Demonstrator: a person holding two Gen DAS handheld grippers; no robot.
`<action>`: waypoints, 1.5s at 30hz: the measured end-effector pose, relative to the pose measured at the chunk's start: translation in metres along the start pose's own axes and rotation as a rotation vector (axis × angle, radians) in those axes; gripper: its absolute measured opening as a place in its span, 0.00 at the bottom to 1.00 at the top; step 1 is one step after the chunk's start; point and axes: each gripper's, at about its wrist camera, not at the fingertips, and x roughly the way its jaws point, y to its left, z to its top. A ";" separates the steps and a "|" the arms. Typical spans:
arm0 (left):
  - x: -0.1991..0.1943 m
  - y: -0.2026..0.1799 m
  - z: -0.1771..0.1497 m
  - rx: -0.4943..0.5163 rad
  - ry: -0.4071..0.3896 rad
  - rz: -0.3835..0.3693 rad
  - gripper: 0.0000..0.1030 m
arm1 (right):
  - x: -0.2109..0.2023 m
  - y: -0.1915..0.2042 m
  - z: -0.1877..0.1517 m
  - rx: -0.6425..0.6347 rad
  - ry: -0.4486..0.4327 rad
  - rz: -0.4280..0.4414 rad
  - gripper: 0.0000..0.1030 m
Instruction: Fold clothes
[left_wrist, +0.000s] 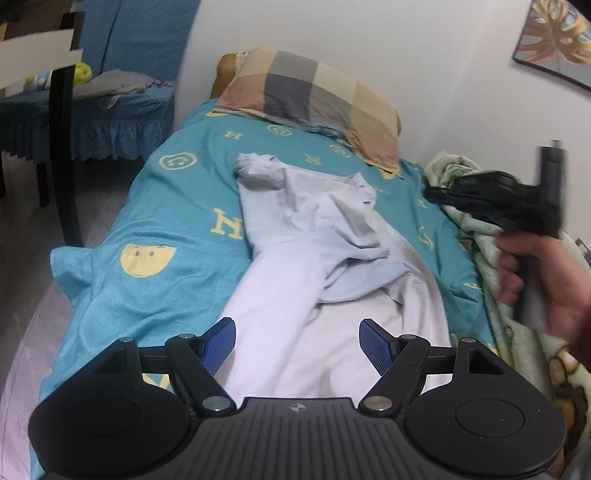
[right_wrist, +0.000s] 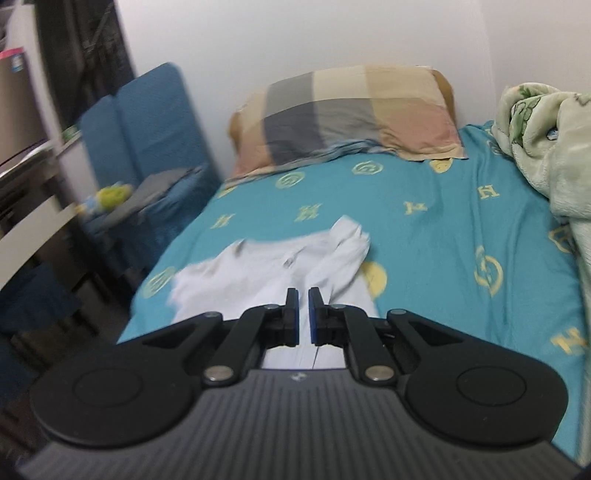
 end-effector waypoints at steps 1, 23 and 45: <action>-0.003 -0.003 0.000 0.009 -0.005 -0.003 0.74 | -0.020 0.003 -0.008 -0.005 0.011 0.008 0.08; -0.069 0.026 -0.011 -0.047 0.177 0.212 0.78 | -0.194 0.041 -0.126 -0.052 0.127 0.104 0.09; -0.046 0.003 -0.038 0.258 0.720 0.360 0.04 | -0.188 -0.010 -0.128 0.185 0.177 0.193 0.09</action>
